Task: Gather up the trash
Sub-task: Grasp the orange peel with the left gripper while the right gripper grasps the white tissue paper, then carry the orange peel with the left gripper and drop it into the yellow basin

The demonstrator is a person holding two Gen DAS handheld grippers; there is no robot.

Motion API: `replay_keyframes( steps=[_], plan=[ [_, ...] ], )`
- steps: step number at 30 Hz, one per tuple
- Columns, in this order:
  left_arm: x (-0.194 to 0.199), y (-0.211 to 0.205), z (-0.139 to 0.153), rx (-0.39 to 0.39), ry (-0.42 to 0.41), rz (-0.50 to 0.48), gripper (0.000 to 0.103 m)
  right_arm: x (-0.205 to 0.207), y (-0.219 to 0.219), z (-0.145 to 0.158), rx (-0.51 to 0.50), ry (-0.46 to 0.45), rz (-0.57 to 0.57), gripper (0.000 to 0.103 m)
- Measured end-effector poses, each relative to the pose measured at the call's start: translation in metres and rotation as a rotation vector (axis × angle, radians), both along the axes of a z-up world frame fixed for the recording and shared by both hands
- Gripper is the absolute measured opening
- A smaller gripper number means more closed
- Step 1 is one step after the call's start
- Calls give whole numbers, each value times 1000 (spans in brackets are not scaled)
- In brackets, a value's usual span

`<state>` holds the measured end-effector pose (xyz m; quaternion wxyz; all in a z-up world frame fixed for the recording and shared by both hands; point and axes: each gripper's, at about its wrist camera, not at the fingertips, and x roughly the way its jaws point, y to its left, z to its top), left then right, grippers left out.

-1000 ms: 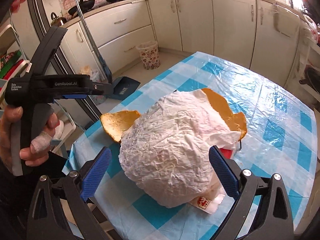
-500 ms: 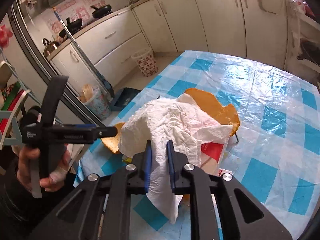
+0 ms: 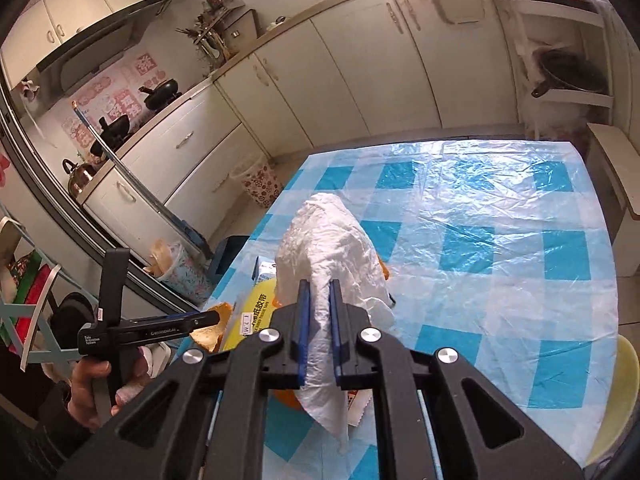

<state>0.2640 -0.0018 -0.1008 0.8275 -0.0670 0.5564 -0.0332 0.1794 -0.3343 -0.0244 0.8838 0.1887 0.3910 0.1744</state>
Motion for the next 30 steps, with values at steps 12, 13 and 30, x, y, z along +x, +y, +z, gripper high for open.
replay_keyframes(
  steps=[12, 13, 30],
  plan=[
    [-2, 6, 6, -59, -10, -9, 9, -7, -14, 3, 16, -12, -38, 10],
    [-3, 5, 9, -57, -20, -14, 8, -7, -15, 4, 16, -15, -39, 10],
    [-32, -34, 107, -134, -440, -37, 8, -65, -123, 31, 22, -147, -347, 10]
  ],
)
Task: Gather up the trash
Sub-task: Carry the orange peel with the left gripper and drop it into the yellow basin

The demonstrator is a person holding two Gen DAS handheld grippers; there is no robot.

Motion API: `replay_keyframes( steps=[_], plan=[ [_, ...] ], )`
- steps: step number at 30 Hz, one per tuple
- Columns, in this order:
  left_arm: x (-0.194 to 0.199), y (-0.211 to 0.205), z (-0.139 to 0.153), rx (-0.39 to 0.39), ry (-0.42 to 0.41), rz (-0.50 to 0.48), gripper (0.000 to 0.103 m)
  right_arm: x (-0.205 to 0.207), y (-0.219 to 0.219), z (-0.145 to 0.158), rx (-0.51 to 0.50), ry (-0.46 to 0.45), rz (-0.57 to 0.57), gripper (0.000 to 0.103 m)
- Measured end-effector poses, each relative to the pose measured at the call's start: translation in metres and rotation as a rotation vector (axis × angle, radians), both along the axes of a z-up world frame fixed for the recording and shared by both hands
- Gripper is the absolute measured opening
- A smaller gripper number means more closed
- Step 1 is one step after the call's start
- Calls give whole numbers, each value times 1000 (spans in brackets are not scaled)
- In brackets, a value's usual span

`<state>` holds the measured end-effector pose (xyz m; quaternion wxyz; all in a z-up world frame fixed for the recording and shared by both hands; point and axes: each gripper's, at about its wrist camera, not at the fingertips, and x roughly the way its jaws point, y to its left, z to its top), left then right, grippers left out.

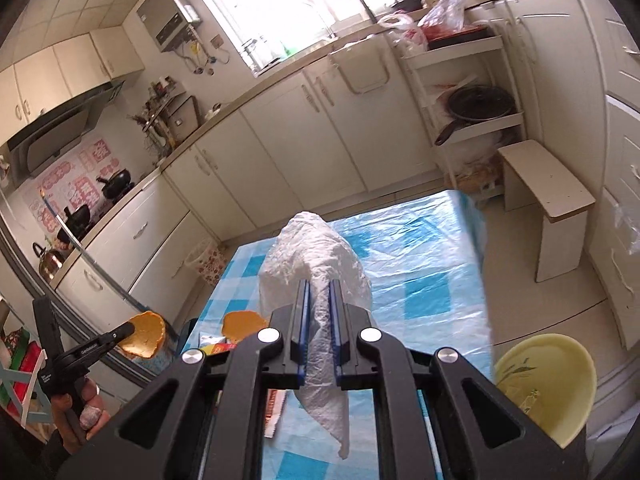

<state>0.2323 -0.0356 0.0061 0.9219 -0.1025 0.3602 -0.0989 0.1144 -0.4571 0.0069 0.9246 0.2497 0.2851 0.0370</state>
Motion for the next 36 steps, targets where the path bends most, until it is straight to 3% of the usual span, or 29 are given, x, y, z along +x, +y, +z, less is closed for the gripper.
replay_keyframes(
  steps=[8, 15, 21, 25, 28, 33, 36],
  plan=[
    [-12, -106, 9, -18, -18, -199, 8, -45, -85, -17, 115, 34, -200, 16],
    [-44, -229, 10, -2, -12, -395, 8, -69, -134, -55, 198, 146, -309, 17],
    [-72, -332, -14, 39, 32, -524, 8, -87, -170, -90, 320, 236, -377, 17],
    [-71, -382, -44, 50, 104, -560, 8, -98, -181, -80, 351, 188, -395, 20],
    [-69, -412, -69, 85, 161, -579, 8, -99, -181, -65, 326, 137, -397, 28],
    [-64, -454, -106, 157, 251, -602, 8, -103, -182, -43, 265, 69, -392, 32],
    [-62, -475, -124, 186, 291, -607, 20, -104, -187, -39, 263, 49, -401, 36]
  ],
)
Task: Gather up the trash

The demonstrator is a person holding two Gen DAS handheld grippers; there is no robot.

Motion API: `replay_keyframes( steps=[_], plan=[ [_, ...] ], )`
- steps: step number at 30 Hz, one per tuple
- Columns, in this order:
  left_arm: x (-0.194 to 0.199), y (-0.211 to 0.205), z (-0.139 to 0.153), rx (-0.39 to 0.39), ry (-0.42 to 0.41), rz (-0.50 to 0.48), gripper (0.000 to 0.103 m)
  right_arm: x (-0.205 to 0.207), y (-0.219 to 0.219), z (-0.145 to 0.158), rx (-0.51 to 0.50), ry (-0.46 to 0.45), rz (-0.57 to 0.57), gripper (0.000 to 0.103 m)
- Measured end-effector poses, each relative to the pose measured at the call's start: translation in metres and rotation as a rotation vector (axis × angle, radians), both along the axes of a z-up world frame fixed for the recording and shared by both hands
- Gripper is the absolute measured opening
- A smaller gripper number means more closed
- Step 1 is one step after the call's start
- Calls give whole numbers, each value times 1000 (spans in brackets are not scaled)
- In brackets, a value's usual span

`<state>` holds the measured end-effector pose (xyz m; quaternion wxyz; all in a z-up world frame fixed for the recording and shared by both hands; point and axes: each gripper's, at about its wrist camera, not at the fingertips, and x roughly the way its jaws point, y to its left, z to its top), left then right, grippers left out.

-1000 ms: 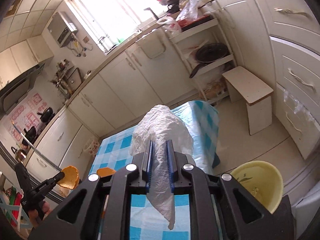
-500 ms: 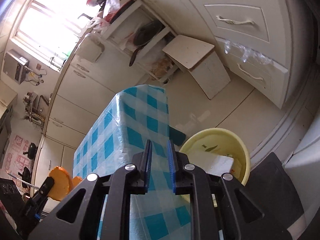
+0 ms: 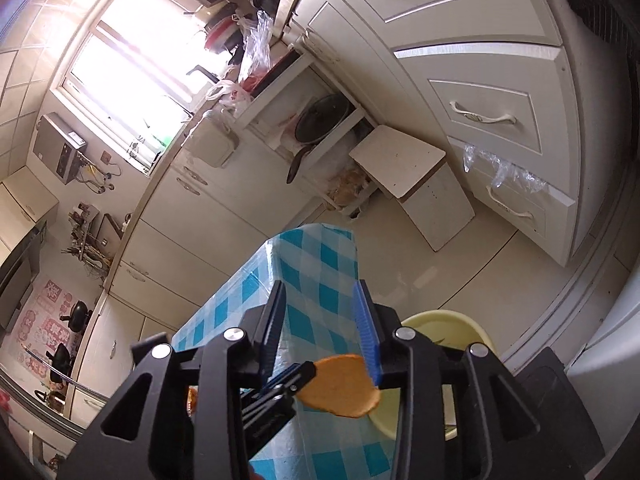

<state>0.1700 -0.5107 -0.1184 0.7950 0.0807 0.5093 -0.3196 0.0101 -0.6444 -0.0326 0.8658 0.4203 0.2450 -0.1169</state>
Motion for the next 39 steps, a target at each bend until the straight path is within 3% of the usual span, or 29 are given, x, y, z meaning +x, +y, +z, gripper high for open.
replay_keyframes(
  steps=[2, 8, 14, 21, 26, 34, 39],
  plan=[
    [2, -6, -5, 7, 2, 5, 37, -1, -4, -1, 14, -11, -7, 36],
    [-1, -10, -2, 7, -13, 5, 47, 2, -7, 2, 29, -30, -4, 42],
    [-1, 31, 26, 9, -75, 30, 56, 9, 2, 7, 27, -44, 19, 44],
    [7, 128, 65, 49, -168, 114, 66, 25, 22, 12, 16, -43, 66, 47],
    [22, 226, 83, 85, -215, 262, 73, 42, 44, 12, 10, -26, 121, 51],
    [59, 359, 87, 107, -191, 543, 78, 75, 94, 9, -16, 22, 239, 56],
    [71, 394, 72, 64, -120, 601, 82, 98, 131, 4, -52, 57, 321, 58]
  ],
)
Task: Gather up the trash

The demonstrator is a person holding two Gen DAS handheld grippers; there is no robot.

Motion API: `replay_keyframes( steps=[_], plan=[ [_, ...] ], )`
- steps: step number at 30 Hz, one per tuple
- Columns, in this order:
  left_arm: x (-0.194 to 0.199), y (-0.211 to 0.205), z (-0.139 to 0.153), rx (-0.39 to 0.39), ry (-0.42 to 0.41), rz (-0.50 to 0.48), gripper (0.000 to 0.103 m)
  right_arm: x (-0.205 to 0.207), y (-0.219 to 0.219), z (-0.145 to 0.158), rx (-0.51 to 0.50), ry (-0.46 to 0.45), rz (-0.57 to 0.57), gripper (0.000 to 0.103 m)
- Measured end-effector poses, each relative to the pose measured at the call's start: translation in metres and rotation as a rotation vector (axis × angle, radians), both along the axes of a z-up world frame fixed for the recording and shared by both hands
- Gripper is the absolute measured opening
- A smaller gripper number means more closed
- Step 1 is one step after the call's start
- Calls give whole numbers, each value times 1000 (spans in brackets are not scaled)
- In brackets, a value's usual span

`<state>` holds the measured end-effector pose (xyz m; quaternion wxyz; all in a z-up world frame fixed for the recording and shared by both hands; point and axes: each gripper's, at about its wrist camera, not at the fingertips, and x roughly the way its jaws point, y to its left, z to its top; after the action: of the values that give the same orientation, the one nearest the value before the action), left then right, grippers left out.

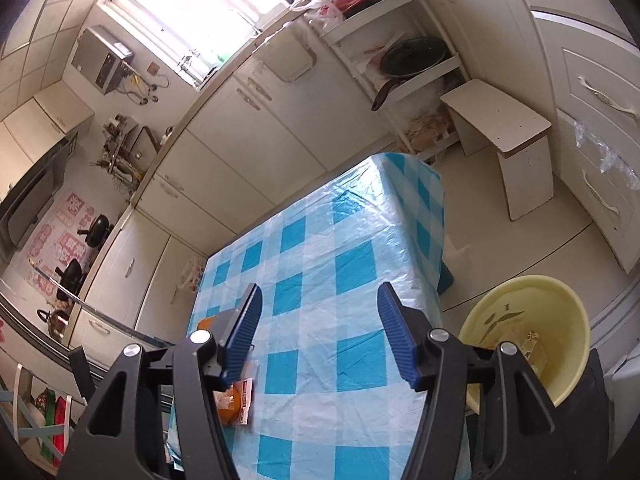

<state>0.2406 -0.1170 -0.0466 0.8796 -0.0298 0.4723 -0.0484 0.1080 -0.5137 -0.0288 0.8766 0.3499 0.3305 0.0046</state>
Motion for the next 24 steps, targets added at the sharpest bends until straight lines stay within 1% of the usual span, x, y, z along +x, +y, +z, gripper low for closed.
replay_keyframes(
  steps=[2, 6, 10, 14, 24],
  plan=[
    [2, 5, -7, -21, 22, 5, 82, 8, 13, -3, -10, 12, 24, 59],
    [-1, 8, -12, -26, 19, -3, 82, 21, 33, -5, -30, 28, 67, 59],
    [-2, 6, -15, 4, 11, -20, 84, 29, 47, -8, -47, 42, 100, 61],
    [-4, 3, -17, 20, 9, -36, 85, 33, 53, -10, -53, 54, 112, 62],
    [-4, -5, -24, 11, 37, -71, 86, 40, 63, -11, -55, 62, 130, 64]
  ],
)
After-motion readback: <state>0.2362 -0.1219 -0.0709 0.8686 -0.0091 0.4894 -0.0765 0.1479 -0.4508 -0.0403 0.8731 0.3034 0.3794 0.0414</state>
